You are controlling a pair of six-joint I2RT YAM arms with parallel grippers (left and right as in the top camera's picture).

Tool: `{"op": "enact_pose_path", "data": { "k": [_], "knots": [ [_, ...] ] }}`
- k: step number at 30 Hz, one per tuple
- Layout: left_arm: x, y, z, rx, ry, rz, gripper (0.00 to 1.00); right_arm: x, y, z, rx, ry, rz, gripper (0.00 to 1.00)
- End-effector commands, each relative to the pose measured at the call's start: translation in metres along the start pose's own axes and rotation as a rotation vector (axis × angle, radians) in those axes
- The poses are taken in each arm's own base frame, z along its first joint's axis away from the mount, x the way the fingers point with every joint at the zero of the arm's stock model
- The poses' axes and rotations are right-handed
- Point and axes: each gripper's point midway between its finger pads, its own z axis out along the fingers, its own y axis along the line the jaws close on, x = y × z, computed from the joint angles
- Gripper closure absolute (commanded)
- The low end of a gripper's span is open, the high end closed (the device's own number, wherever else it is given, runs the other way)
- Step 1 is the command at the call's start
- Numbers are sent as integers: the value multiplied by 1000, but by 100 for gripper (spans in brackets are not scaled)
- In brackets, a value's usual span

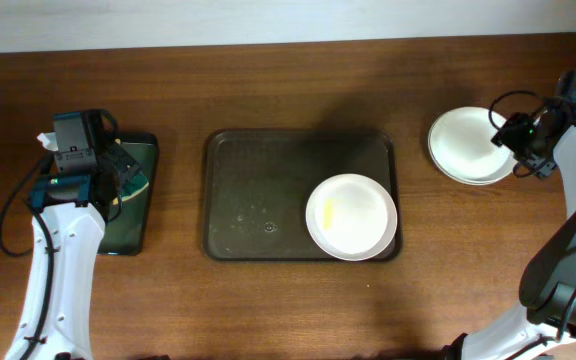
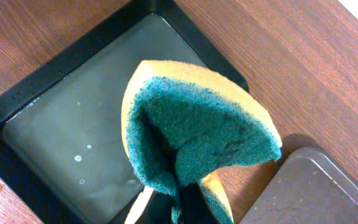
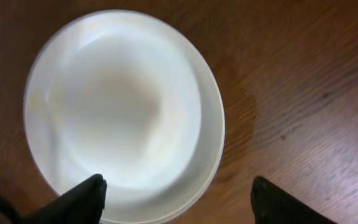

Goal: Clean dirty plates on tray and stack at the side
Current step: 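Grasp the last plate rim with the right gripper and pull it to tray center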

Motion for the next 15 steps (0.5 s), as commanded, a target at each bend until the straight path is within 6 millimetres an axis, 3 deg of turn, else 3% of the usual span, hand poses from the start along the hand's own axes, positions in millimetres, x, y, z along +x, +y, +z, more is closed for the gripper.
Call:
{"op": "enact_pose_path", "data": {
  "k": [1,4,7,10,12,14,15],
  "knots": [
    [-2,-1,0,10,-1,-11,100,10,19,-20,-52,12,-39,24],
    [-2,-1,0,10,-1,-11,100,37,49,-52,-87,37,-130,24],
    [-2,-1,0,10,-1,-11,100,94,93,-68,-111,140,-347,24],
    [-2,-1,0,10,-1,-11,100,159,136,-62,-134,218,-618,25],
    [-1,-1,0,9,0,-11,100,187,147,-54,-111,232,-710,25],
    [-1,-1,0,9,1,-11,100,213,146,-42,-23,238,-701,26],
    [-1,-1,0,8,2,-11,100,219,144,-39,-9,251,-696,32]
  ]
}}
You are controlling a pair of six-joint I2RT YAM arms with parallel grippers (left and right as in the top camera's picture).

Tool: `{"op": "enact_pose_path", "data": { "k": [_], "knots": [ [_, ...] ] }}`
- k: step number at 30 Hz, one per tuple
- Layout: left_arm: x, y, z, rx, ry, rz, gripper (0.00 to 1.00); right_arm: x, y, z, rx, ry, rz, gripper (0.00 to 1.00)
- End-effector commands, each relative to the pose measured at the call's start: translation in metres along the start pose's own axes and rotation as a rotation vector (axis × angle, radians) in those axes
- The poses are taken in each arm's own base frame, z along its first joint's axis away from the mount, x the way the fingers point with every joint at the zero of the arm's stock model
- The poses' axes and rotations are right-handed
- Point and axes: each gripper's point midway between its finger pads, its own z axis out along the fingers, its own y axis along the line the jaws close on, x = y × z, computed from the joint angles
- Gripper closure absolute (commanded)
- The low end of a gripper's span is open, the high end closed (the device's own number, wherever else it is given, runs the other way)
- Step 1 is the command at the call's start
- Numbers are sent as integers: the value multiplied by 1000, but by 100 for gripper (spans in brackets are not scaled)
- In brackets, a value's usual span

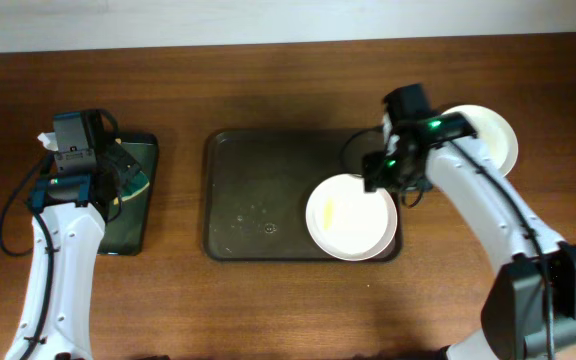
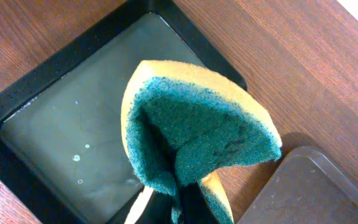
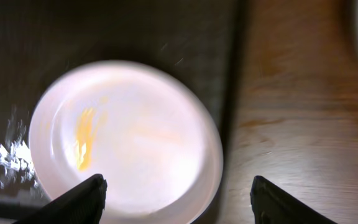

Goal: Clean dirty plates on tray and stack at the side
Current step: 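Grasp the last plate rim with the right gripper and pull it to tray center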

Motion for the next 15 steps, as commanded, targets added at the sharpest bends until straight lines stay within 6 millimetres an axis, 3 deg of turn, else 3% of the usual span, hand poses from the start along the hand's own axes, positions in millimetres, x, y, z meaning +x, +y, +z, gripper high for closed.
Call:
{"op": "enact_pose_path", "data": {
  "k": [1,5,10,15],
  "knots": [
    [-2,0,0,3,-2,-10,100,19,-3,21,96,55,44,35],
    [-2,0,0,3,-2,-10,100,32,-18,42,173,80,73,32],
    [-2,0,0,3,-2,-10,100,44,-21,54,178,96,112,51],
    [-1,0,0,2,-1,-10,100,45,-20,68,162,67,113,53]
  ]
}}
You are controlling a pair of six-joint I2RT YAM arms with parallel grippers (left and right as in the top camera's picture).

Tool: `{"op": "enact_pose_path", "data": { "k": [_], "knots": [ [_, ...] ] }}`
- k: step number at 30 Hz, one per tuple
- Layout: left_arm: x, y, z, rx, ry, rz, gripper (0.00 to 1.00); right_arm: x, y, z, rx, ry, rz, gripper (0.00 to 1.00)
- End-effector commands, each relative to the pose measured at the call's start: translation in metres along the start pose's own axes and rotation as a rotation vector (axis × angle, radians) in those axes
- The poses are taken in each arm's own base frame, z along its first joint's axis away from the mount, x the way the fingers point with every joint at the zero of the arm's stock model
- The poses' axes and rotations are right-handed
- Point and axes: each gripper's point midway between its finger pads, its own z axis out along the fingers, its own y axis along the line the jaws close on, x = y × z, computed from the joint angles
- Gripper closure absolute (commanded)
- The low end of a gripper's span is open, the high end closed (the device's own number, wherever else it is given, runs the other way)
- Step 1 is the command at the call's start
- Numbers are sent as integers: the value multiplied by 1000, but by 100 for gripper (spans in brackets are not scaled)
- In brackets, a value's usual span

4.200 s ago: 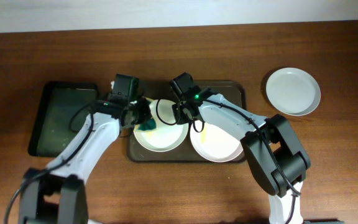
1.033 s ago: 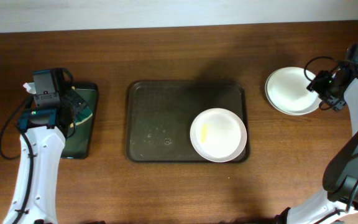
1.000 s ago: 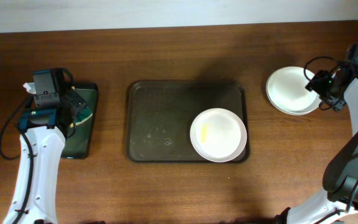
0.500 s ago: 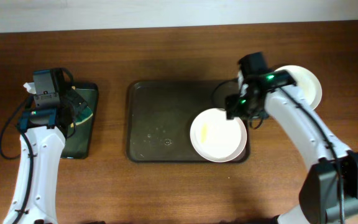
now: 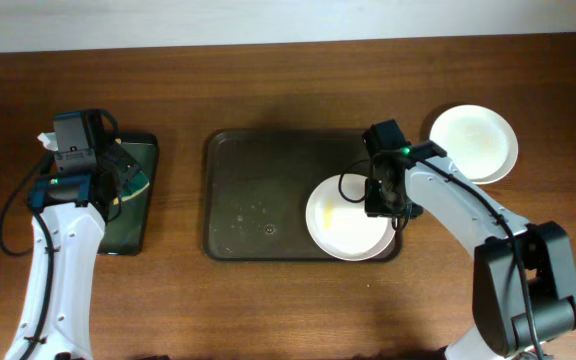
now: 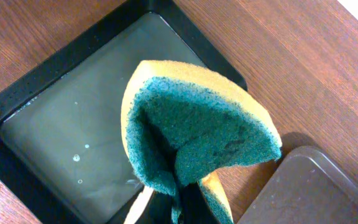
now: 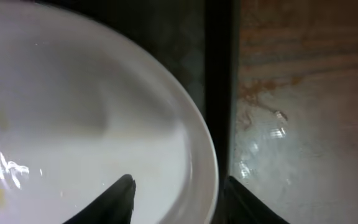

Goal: Clean dirty plates on tray and stack at the side
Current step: 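Grasp the last plate rim with the right gripper and pull it to tray center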

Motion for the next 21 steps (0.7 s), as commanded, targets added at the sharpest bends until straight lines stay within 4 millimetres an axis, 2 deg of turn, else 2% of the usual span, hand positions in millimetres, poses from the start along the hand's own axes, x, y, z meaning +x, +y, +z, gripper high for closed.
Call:
{"op": "enact_pose_path", "data": {
  "k": [1,7,13,17,19,20,21],
  "knots": [
    [-2,0,0,3,-2,-11,100,7,-4,10,21,11,8,53],
    [-1,0,0,3,-1,-10,100,8,-10,12,45,10,13,53],
    [-1,0,0,4,-1,-11,100,14,-4,14,2,37,9,53],
    [-1,0,0,6,0,-11,100,19,43,8,-257,77,-57,53],
    [-1,-1,0,9,2,-11,100,14,52,6,-310,62,-66,53],
    [-1,-1,0,9,3,-11,100,11,49,6,-290,49,-63,67],
    [-1,-1,0,9,3,-11,100,7,43,5,-265,39,-55,71]
  ]
}}
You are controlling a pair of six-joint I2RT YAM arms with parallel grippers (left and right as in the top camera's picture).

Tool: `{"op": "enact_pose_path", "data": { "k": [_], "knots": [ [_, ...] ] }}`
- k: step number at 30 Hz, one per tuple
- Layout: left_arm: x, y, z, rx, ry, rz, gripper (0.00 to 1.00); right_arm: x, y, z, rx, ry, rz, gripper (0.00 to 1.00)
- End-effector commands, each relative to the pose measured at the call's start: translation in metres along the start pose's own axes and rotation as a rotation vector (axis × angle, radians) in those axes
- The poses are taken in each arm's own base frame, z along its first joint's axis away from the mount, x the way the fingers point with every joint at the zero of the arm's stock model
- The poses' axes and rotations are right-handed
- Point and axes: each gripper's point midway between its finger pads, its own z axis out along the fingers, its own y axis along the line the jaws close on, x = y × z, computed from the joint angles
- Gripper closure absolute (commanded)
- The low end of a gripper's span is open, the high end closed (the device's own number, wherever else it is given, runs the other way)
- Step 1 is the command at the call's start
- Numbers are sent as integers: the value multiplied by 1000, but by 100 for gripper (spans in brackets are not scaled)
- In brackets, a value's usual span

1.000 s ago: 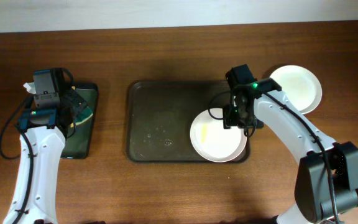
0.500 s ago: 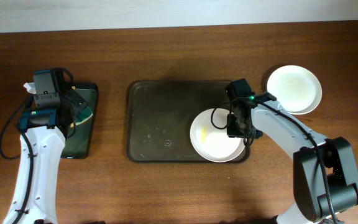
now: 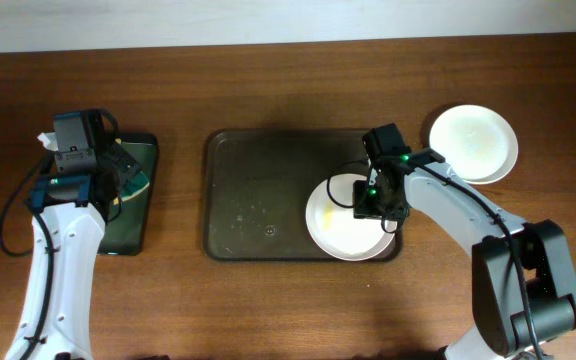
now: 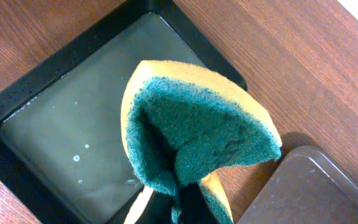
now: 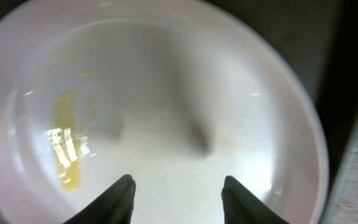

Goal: Clean dirty plates on tray and stack at the side
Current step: 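Grasp the last plate rim with the right gripper and pull it to tray center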

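Note:
A white dirty plate with a yellow smear sits in the right near corner of the dark tray. My right gripper hangs low over the plate's inside. In the right wrist view the right gripper is open, both dark fingertips over white plate, nothing between them. My left gripper is shut on a folded yellow-green sponge above a black water basin. The left jaws are hidden by the sponge.
A stack of clean white plates rests on the wooden table right of the tray. The black water basin lies at the far left. A corner of the dark tray shows in the left wrist view.
My right gripper was open at the plate's right rim by the tray's edge; it is now a little further left, over the plate's inside. The left arm and sponge have not moved.
My right gripper was open above the clean plate stack at the right. Then it was over the dirty plate on the tray, then low at that plate's right rim, and now over its middle. The left gripper held the sponge over the basin throughout.

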Motion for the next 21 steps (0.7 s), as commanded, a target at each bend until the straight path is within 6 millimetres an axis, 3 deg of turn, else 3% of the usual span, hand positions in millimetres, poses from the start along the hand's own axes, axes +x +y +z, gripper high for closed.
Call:
{"op": "enact_pose_path", "data": {
  "k": [1,5,7,9,13,21],
  "knots": [
    [-1,-1,0,8,2,-10,100,-4,-9,-4,21,1,3,71],
    [-1,-1,0,8,2,-11,100,-19,-58,-35,239,-15,66,57],
    [-1,-1,0,8,2,-11,100,-16,-67,-34,249,-3,78,50],
    [-1,-1,0,8,2,-11,100,-5,-72,-26,254,26,76,50],
    [-2,-1,0,10,-1,-11,100,5,-57,-6,153,42,74,50],
    [-2,-1,0,10,-1,-11,100,8,-41,-3,61,62,74,55]
  ]
}}
